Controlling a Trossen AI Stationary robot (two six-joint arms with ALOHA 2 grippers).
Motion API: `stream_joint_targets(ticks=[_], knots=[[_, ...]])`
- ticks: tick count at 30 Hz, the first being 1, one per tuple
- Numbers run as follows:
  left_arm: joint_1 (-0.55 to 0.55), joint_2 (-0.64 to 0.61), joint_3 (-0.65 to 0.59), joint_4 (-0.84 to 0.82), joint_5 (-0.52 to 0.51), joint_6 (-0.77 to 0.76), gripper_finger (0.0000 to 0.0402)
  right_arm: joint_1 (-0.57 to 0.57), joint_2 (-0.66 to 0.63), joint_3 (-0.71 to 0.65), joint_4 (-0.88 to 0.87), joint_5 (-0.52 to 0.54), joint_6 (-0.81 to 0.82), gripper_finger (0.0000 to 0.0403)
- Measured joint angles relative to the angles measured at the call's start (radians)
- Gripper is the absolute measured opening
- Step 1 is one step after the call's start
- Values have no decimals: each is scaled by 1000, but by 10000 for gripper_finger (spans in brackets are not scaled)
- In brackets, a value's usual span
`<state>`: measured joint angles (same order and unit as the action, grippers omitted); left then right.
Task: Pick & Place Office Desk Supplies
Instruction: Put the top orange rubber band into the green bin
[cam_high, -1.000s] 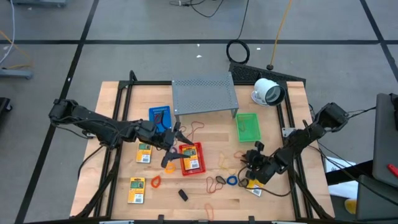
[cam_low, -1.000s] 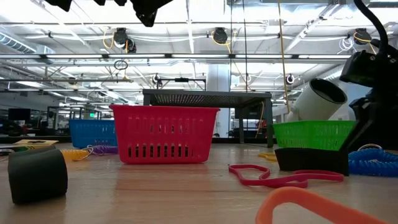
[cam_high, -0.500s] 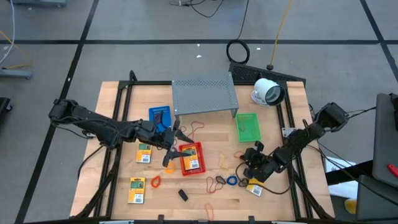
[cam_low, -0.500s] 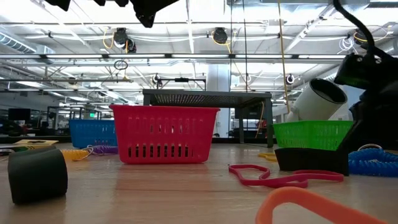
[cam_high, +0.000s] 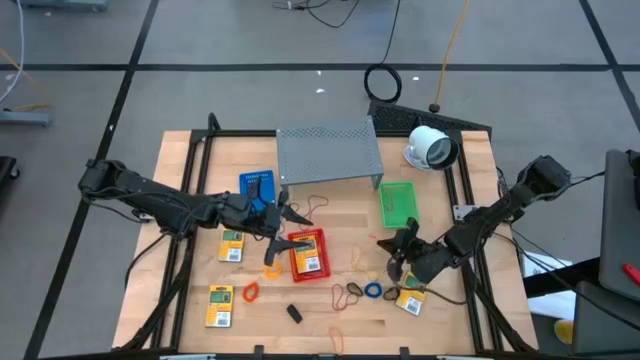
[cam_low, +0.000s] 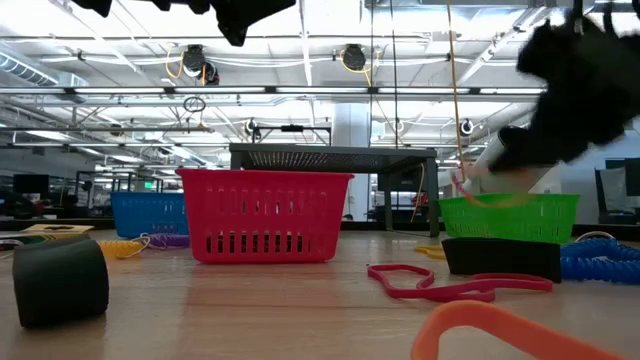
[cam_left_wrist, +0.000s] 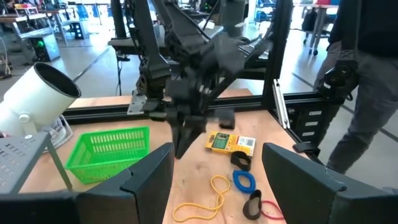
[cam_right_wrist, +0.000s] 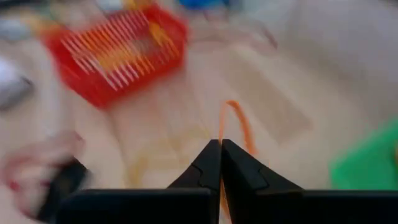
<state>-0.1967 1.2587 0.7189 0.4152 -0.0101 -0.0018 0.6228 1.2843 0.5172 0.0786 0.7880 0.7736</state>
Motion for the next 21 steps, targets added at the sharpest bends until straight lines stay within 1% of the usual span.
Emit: stream_joint_targets(ticks=[4, 8, 11, 14, 16, 19, 21], knots=[[0, 0, 0, 10, 0, -1, 255, 0, -63, 0, 188, 17, -216, 1], [-1, 0, 0, 72, -21, -7, 255, 0, -79, 1, 431, -36, -452, 1], [0, 1, 0, 66, -24, -7, 255, 0, -79, 2, 557, -80, -575, 0], [0, 1, 0, 68, -26, -7, 255, -1, -79, 2, 605, -82, -639, 0], [0, 1, 0, 67, -27, -7, 255, -3, -79, 2, 607, -74, -656, 0], [0, 1, 0, 81, -49, 10, 255, -5, -79, 2, 598, -15, -670, 0], [3, 1, 0, 89, -53, 28, 255, -8, -92, 2, 596, 32, -713, 0]])
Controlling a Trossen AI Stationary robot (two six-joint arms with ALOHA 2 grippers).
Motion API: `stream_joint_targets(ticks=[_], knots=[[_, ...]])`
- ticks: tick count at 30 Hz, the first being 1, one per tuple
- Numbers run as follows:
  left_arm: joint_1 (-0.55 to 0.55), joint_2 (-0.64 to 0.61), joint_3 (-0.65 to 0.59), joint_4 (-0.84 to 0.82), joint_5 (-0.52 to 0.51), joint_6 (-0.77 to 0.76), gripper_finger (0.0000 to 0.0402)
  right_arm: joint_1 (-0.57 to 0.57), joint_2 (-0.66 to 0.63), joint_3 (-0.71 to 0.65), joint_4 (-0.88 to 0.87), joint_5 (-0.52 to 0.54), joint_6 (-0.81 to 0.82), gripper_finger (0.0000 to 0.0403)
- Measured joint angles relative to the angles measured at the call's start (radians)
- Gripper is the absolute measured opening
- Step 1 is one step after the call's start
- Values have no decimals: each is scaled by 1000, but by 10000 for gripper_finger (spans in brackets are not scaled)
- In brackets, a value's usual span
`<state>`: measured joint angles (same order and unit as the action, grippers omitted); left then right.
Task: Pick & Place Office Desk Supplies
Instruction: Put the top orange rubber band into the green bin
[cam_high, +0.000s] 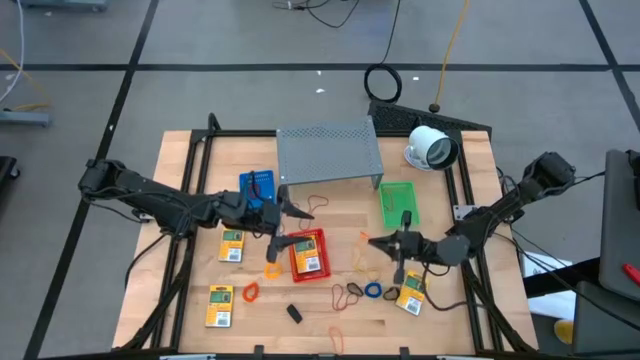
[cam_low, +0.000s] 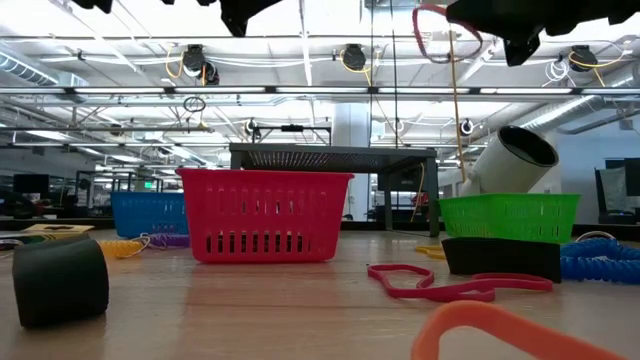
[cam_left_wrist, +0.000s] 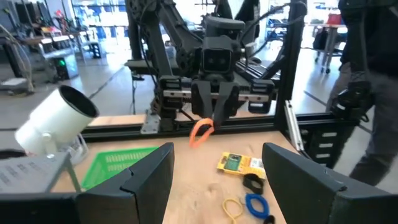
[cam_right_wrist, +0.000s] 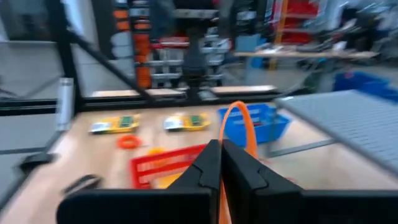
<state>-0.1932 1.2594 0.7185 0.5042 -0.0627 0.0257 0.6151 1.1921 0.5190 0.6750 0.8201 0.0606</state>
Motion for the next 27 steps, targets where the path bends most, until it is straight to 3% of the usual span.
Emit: stream_joint_targets(ticks=[5, 13, 27], knots=[[21, 0, 0, -2, 0, -1, 255, 3, -78, 0, -31, 159, -56, 0], [43, 0, 0, -94, 0, -21, 255, 49, -152, 0, -349, 466, 174, 0], [42, 0, 0, -129, 0, -108, 255, -68, -146, -126, -398, 489, 370, 0]])
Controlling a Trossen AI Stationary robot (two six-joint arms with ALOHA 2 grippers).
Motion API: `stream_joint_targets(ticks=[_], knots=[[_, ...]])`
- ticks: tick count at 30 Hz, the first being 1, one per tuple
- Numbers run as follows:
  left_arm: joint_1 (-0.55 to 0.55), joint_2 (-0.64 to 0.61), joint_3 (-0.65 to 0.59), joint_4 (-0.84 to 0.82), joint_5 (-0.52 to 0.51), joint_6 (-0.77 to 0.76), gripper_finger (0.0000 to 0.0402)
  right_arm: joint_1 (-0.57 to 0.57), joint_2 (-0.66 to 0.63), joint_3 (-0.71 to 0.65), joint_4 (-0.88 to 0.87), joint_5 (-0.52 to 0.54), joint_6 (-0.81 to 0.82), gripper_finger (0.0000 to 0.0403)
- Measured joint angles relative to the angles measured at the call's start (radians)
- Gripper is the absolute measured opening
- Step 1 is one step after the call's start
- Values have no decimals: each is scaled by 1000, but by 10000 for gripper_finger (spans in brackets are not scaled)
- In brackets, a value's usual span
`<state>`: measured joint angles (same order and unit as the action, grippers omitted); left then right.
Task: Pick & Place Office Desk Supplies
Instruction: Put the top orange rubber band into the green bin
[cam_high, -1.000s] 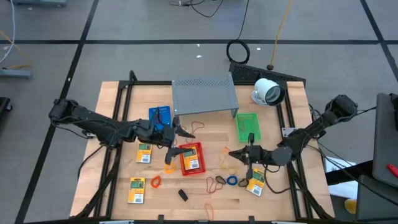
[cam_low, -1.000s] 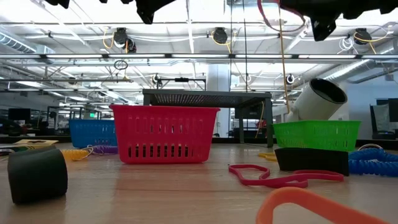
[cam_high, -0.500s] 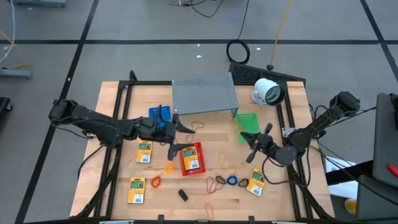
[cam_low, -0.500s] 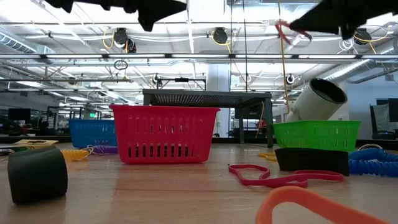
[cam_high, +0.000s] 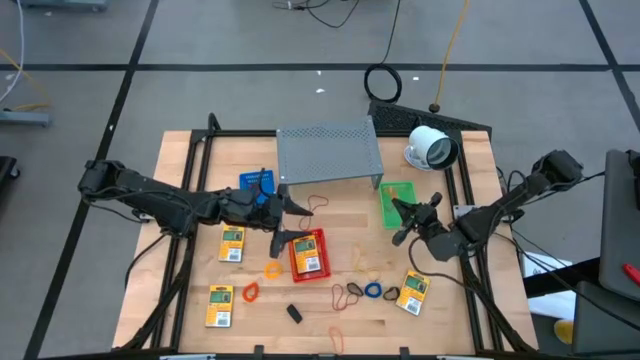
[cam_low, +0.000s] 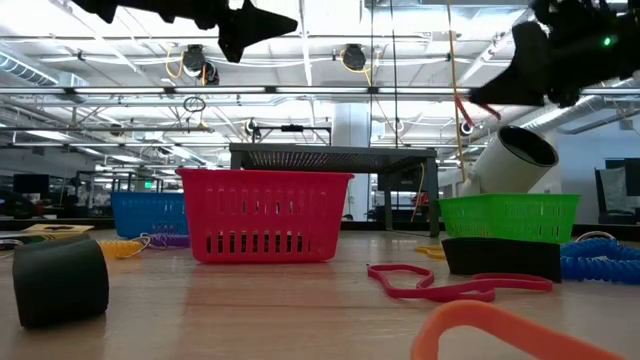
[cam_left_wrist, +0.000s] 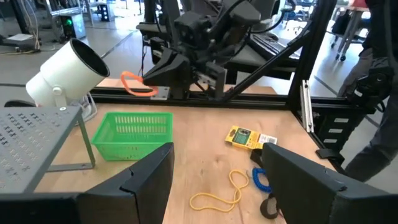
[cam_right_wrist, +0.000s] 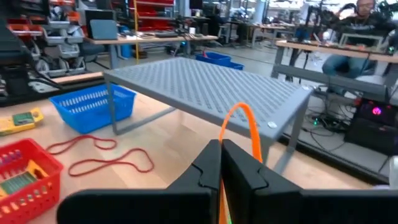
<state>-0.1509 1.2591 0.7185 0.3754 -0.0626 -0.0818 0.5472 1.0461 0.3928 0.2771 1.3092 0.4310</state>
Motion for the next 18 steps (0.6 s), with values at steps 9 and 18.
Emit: stream_joint_targets(ticks=[9, 18], knots=[[0, 0, 0, -1, 0, 1, 255, -31, -67, -25, -5, -164, 14, 0], [0, 0, 0, -32, 0, -26, 255, -29, -159, -25, -273, -190, 202, 0]])
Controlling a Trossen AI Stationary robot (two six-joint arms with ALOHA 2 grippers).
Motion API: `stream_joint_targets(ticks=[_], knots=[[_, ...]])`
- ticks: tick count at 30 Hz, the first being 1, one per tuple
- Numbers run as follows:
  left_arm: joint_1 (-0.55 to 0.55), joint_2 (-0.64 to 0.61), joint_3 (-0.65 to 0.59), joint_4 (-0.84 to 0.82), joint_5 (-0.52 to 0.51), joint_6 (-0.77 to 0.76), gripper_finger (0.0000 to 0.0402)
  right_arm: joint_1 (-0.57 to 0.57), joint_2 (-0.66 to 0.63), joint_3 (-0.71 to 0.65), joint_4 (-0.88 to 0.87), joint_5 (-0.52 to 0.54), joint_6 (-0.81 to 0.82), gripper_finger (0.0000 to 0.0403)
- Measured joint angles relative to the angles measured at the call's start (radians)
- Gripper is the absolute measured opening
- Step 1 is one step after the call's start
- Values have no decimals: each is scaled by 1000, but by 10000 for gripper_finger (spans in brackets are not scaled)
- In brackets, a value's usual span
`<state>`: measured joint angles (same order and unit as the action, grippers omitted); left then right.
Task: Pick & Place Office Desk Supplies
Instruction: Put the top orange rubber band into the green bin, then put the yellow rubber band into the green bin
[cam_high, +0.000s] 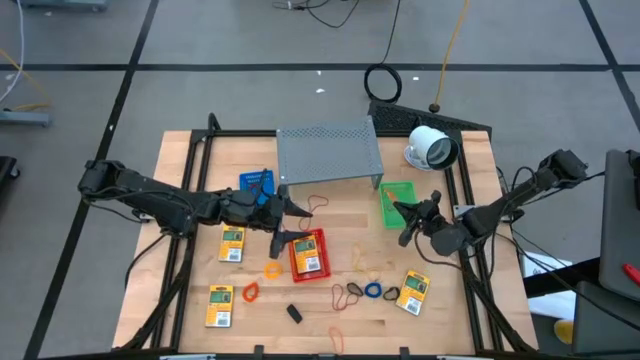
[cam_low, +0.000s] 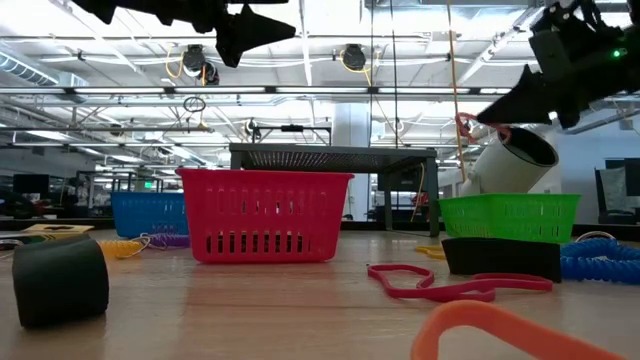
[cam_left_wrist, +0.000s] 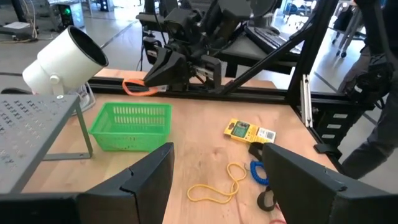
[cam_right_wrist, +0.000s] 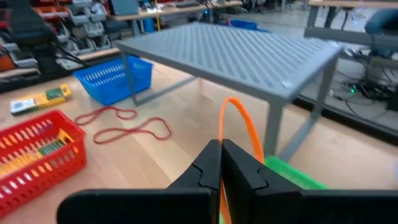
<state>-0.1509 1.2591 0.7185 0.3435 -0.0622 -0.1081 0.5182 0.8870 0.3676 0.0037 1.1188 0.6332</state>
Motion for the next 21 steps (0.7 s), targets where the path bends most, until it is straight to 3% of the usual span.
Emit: stream_joint_targets(ticks=[4, 12, 21], knots=[[0, 0, 0, -7, 0, 0, 255, -1, -29, 0, -113, -66, 111, 0], [0, 0, 0, 2, 0, 5, 255, -12, -49, 0, -156, -180, 171, 2], [1, 0, 0, 0, 0, 5, 255, -35, -49, 0, -299, -207, 329, 56]])
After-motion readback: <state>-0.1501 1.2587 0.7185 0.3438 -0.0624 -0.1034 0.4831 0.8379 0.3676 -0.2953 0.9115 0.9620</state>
